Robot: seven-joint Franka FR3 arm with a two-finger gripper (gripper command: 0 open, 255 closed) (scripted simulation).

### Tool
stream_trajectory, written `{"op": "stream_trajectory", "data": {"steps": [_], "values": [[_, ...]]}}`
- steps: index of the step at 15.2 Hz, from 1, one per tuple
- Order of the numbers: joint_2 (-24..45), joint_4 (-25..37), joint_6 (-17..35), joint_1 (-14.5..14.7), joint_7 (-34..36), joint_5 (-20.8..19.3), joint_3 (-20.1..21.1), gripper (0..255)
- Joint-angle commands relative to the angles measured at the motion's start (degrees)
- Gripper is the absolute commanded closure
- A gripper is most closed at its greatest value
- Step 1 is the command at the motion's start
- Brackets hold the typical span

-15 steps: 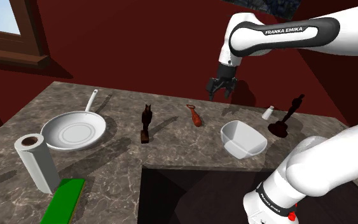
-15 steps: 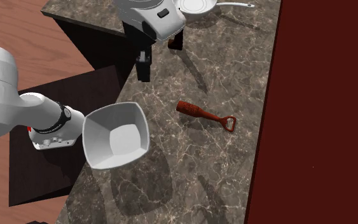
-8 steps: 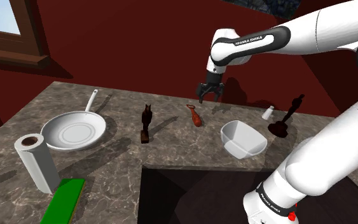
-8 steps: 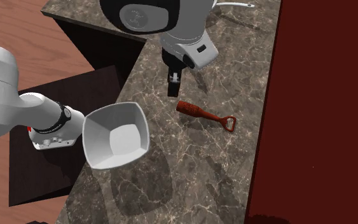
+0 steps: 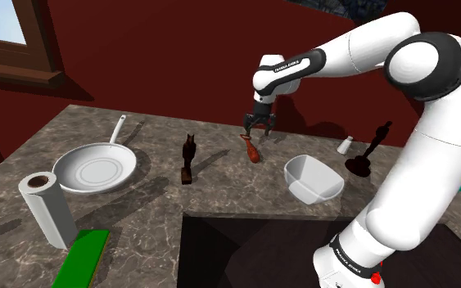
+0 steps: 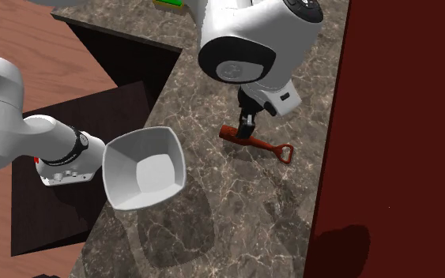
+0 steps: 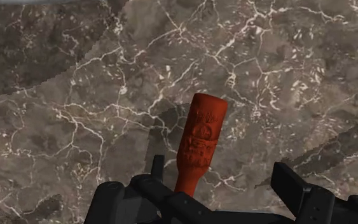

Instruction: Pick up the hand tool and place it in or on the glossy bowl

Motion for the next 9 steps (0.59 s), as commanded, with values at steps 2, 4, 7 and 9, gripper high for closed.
{"op": "stream_trajectory", "data": {"steps": [2, 4, 7, 9], "values": [[6.5, 4.8, 1.1, -0.9, 0.1, 0.9, -0.5, 0], [11.0, 8.5, 1.5, -1.6, 0.2, 1.6, -0.7, 0], [16.4, 13.4, 1.6, -2.5, 0.4, 2.4, -0.9, 0], [17.1, 12.7, 2.9, -2.6, 0.3, 2.5, -0.8, 0]]}}
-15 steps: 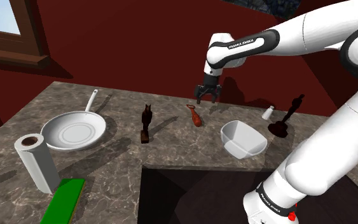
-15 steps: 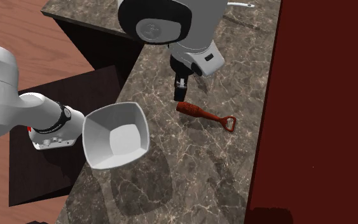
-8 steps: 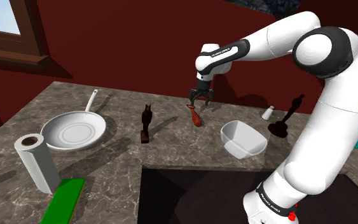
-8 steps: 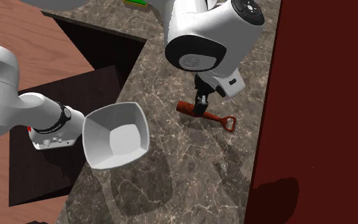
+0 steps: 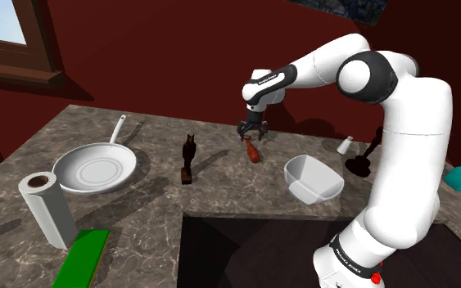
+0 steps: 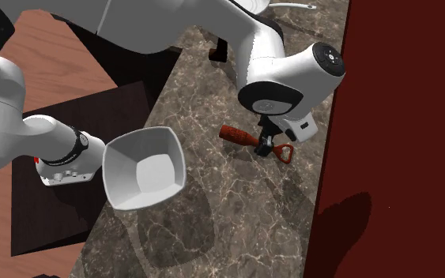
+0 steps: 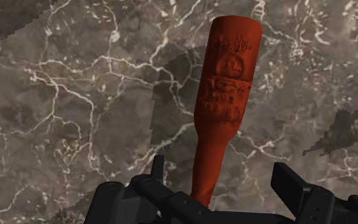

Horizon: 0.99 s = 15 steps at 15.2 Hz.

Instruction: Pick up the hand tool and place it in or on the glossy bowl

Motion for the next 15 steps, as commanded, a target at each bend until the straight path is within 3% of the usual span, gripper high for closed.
{"op": "stream_trajectory", "data": {"steps": [1, 6, 13, 14, 15], "values": [[1.1, 0.0, 1.1, -0.1, -0.1, 0.2, 0.1, 0], [2.7, -1.4, 4.1, -0.3, -0.2, 0.5, 0.2, 0], [2.7, -1.4, 4.1, -0.3, -0.2, 0.5, 0.2, 0], [2.7, -1.4, 4.1, -0.3, -0.2, 0.5, 0.2, 255], [2.7, -1.4, 4.1, -0.3, -0.2, 0.5, 0.2, 255]]}}
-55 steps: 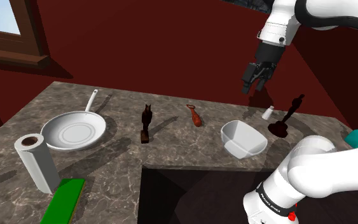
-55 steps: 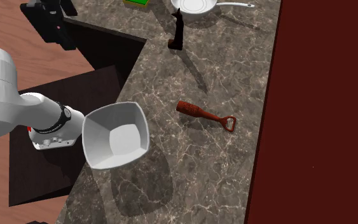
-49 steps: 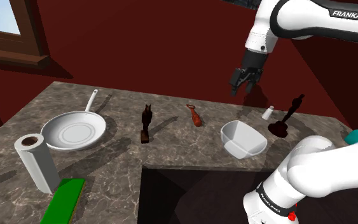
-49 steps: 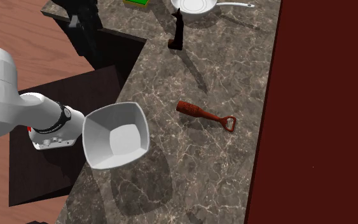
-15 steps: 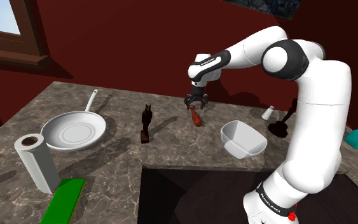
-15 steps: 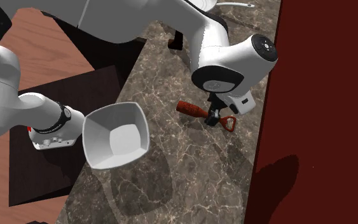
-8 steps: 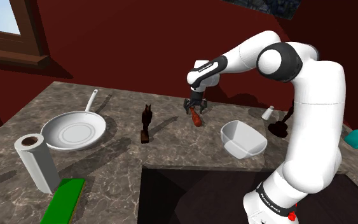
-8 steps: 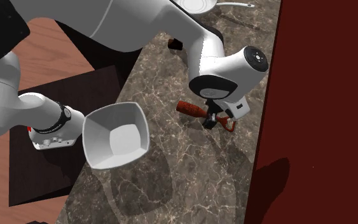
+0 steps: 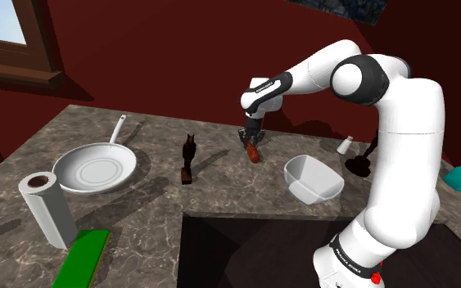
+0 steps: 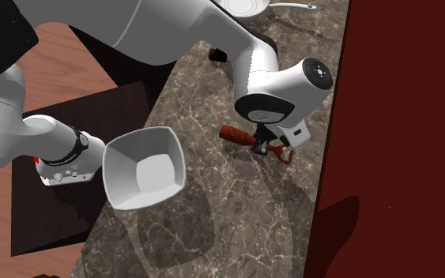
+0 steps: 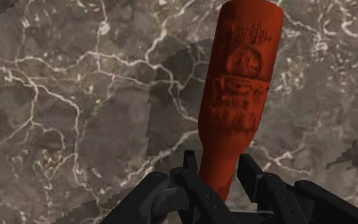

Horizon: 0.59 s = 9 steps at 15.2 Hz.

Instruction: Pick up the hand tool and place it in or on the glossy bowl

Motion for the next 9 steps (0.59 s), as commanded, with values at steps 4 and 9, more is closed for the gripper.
{"op": "stream_trajectory", "data": {"steps": [4, 9], "values": [[0.0, 0.0, 0.0, 0.0, 0.0, 0.0, 0.0, 255], [-0.5, 0.0, -0.5, 0.0, 0.0, -0.1, -0.1, 255]]}}
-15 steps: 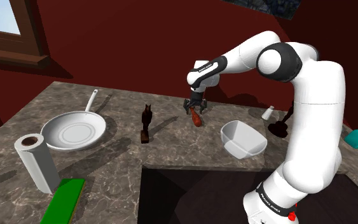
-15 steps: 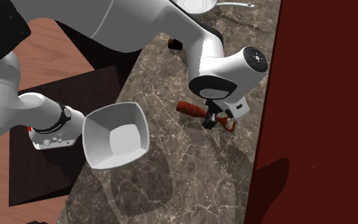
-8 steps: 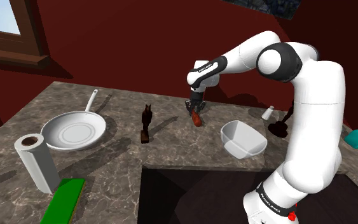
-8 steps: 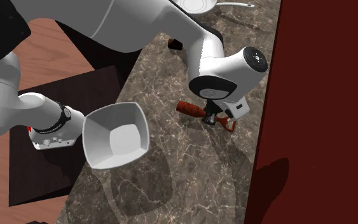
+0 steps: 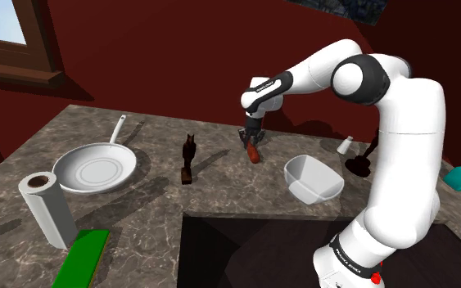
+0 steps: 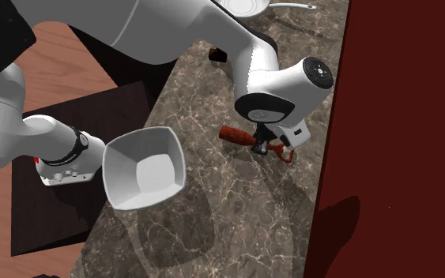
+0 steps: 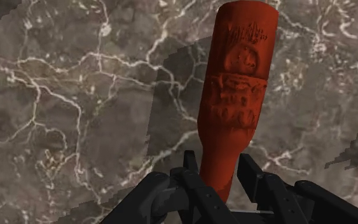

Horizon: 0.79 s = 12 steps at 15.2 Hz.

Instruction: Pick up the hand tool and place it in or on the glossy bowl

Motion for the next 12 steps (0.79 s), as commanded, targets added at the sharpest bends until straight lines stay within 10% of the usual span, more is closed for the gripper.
{"op": "stream_trajectory", "data": {"steps": [1, 12], "values": [[-0.7, 0.1, -0.9, 0.1, 0.1, -0.1, -0.1, 255], [-5.9, 1.6, -7.4, 0.4, 0.4, -0.9, -0.5, 255]]}}
